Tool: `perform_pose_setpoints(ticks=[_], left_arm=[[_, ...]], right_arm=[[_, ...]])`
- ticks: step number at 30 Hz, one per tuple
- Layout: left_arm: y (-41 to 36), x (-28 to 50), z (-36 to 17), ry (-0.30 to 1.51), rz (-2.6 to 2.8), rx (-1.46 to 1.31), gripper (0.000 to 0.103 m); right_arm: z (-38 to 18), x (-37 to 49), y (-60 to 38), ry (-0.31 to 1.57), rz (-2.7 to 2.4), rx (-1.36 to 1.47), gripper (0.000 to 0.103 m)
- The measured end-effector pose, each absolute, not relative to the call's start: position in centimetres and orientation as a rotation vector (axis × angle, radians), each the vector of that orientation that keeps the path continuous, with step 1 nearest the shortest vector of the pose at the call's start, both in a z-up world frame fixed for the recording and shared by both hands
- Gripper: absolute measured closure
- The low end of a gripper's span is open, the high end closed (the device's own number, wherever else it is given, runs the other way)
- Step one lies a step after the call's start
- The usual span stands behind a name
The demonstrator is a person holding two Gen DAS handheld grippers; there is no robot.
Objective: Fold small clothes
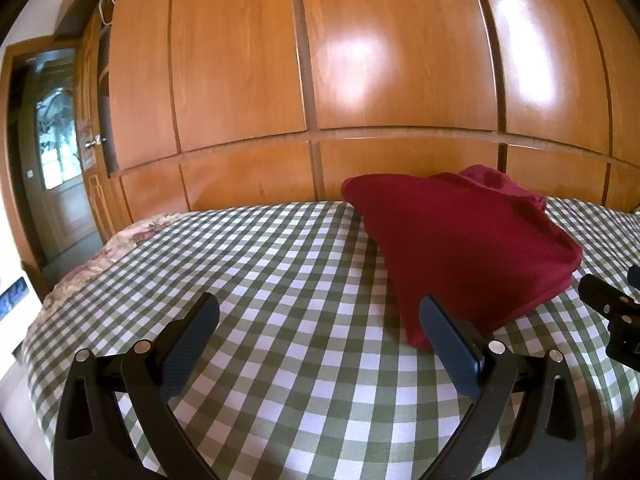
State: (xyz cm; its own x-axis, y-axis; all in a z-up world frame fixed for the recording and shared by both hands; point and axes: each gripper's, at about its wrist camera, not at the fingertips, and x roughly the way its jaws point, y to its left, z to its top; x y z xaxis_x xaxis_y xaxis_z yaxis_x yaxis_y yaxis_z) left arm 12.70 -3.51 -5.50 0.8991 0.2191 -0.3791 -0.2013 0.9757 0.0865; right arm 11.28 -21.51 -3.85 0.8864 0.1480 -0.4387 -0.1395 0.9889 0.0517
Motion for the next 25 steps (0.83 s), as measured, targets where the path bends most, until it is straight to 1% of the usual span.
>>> perform_pose_setpoints(ticks=[17, 22, 25], left_arm=[[-3.1, 13.2, -5.7, 0.423, 0.194, 0.044, 0.004], [-2.3, 14.4, -6.1, 0.496, 0.155, 0.011, 0.004], [-1.4, 15.3, -6.5, 0.557, 0.144, -0.038, 0.004]], right_arm=[[-3.9, 11.5, -21.5, 0.474, 0.148, 0.024, 0.002], [-3.9, 12.2, -21.7, 0.511, 0.141, 0.037, 0.002], [-3.9, 13.0, -23.0, 0.558, 0.123, 0.097, 0.002]])
